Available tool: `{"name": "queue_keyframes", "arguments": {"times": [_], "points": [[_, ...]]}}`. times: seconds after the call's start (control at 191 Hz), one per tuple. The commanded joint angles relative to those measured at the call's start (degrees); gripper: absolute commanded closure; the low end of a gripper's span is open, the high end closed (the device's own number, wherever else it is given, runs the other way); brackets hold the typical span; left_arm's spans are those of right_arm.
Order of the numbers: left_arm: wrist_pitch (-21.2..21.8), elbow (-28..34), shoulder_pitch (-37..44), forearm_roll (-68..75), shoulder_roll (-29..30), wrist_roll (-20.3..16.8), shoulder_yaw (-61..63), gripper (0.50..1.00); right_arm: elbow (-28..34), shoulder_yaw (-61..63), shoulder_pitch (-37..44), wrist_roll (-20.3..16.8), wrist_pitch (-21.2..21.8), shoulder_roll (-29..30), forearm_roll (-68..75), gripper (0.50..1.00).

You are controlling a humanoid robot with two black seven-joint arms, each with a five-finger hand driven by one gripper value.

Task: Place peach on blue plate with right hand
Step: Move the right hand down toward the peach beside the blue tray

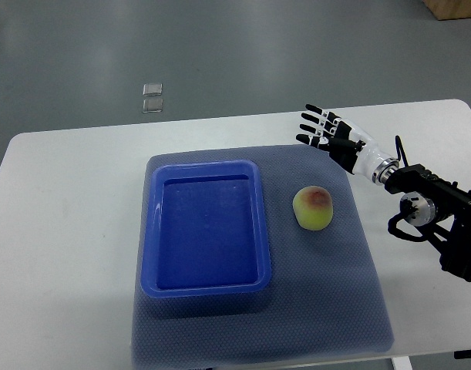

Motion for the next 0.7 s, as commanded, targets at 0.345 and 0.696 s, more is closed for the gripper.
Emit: {"name": "queue_keyframes", "arguments": {"times": [0.345, 0.696], "points": [[0.52, -0.13, 0.36, 0.00, 0.00, -0.10, -0.12, 0.500, 0.70, -0.79, 1.29, 0.26, 0.50, -1.41, -9.22, 0.572], [0.08, -0.13, 0.36, 0.00, 0.00, -0.19, -0.21, 0.500, 5.01, -0.88, 2.08, 3.87, 6.39, -7.47, -23.37, 0.574]]}}
